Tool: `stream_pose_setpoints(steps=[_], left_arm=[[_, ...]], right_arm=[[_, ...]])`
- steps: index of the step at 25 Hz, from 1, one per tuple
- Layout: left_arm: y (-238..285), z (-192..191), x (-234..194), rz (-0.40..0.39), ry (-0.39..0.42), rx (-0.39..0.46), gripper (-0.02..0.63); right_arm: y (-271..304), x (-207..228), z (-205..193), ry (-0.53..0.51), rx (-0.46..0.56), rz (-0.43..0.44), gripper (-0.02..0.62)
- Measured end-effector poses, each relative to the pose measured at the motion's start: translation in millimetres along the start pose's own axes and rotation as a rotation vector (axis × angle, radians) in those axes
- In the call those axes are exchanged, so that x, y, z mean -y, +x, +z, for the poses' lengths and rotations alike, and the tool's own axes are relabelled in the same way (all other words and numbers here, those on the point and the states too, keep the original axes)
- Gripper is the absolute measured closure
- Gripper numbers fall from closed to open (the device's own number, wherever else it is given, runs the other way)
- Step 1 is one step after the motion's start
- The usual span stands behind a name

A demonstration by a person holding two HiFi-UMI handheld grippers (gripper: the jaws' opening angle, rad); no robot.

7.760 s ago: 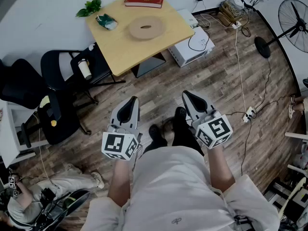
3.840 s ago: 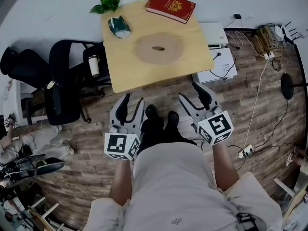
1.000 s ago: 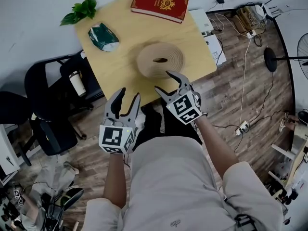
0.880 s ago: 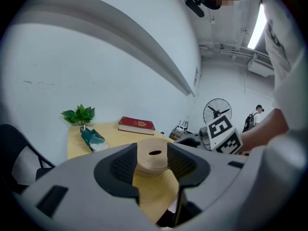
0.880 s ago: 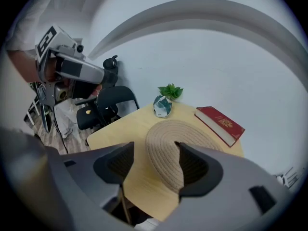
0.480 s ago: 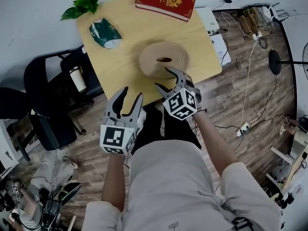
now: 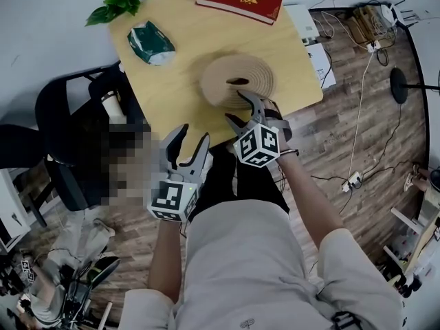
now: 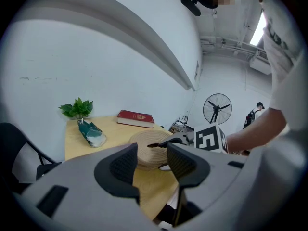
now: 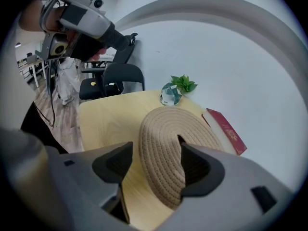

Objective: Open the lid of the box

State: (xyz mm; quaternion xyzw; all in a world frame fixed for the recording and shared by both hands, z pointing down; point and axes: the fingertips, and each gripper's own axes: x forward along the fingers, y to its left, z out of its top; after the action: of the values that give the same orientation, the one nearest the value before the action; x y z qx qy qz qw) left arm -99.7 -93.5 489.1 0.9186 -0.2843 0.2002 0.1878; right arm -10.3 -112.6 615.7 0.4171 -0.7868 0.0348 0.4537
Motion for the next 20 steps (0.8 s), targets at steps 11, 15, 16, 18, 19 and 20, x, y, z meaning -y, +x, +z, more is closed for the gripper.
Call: stream_pose_setpoints(steps=[11, 15, 16, 18, 19, 20], left_arm=[[3, -3, 6, -0.004, 0.002, -0.006, 0.433], [2, -6, 6, -0.003, 0.001, -0.012, 0.433], [2, -6, 6, -0.005, -0.001, -0.013, 0.433], [2, -6, 7, -0.014, -0.007, -0.011, 0.433], [2, -6, 8, -0.017, -0.009, -0.010, 0.433], [2, -6, 8, -0.018, -0.009, -0.012, 0.433]], right_arm=[[13, -1, -15, -0.142, -0.074, -0.041, 0.296], [16, -1, -20, -0.129, -0.085, -0.037, 0.298], [16, -1, -20, -0.123, -0.085, -0.037, 0.300], [16, 0, -20, -0.109, -0.082, -0.039, 0.305], [15, 1, -20, -0.105, -0.082, -0.042, 0.313], [16, 2, -20, -0.106, -0.082, -0.047, 0.319]])
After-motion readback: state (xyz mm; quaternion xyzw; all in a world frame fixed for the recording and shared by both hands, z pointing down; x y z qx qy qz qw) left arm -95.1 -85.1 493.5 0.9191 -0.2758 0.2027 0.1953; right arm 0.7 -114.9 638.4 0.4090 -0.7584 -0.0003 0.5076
